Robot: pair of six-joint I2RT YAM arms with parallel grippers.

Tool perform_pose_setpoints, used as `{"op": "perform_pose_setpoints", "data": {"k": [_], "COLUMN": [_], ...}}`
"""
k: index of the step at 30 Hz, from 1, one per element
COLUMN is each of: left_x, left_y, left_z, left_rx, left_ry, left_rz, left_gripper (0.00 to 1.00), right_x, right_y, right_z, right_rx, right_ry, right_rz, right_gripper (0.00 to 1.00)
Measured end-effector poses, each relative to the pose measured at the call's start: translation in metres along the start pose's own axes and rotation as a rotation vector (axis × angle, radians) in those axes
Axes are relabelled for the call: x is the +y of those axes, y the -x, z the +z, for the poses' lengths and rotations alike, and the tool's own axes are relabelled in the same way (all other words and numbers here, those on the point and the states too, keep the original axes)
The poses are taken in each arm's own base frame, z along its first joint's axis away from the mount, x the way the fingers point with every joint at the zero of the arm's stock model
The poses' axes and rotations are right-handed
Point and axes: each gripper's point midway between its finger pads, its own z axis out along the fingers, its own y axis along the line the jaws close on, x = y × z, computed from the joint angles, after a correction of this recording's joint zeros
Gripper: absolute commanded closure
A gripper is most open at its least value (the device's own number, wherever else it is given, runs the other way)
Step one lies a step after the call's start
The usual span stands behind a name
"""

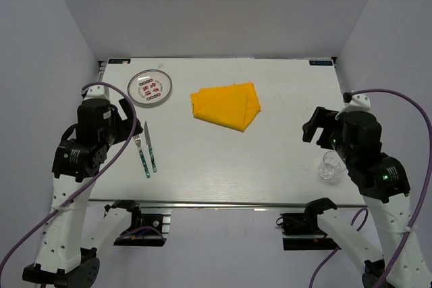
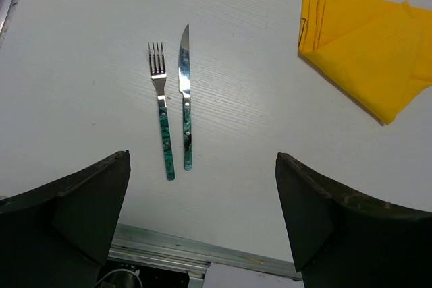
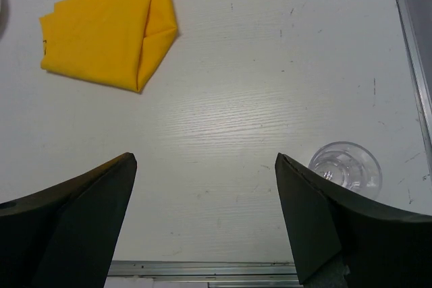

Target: Set the dinner table for one person

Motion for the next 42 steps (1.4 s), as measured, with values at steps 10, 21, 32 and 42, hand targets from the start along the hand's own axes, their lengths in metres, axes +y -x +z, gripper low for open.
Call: {"op": "perform_pose_setpoints", "data": {"k": [10, 21, 32, 42], "left_x": [0.001, 0.000, -0.015, -0.006], "left_y": [0.001, -0.010, -0.036, -0.053], "left_z": [-0.001, -0.001, 0.000, -0.005], "left_rx": [-0.008, 0.014, 0.108, 0.149], "left_ry": [0.006, -0.016, -0.120, -0.104], "left_rz": [-0.005, -0.013, -0.023, 0.004], "left_gripper": [0.02, 0.02, 0.02, 0.02], "right_x": [0.007, 0.063, 0.120, 0.140], "right_y": [0.001, -0.032, -0.092, -0.089], "right_z": [0.000, 0.073, 0.229, 0.363], "right_rx": [-0.002, 0.119, 0.400, 0.433], "right_ry": [0.041, 0.273, 0.402, 0.434], "right_rz": [0.003, 0.020, 0.112, 0.115], "right_gripper": [0.11, 0.11, 0.18, 0.22]}}
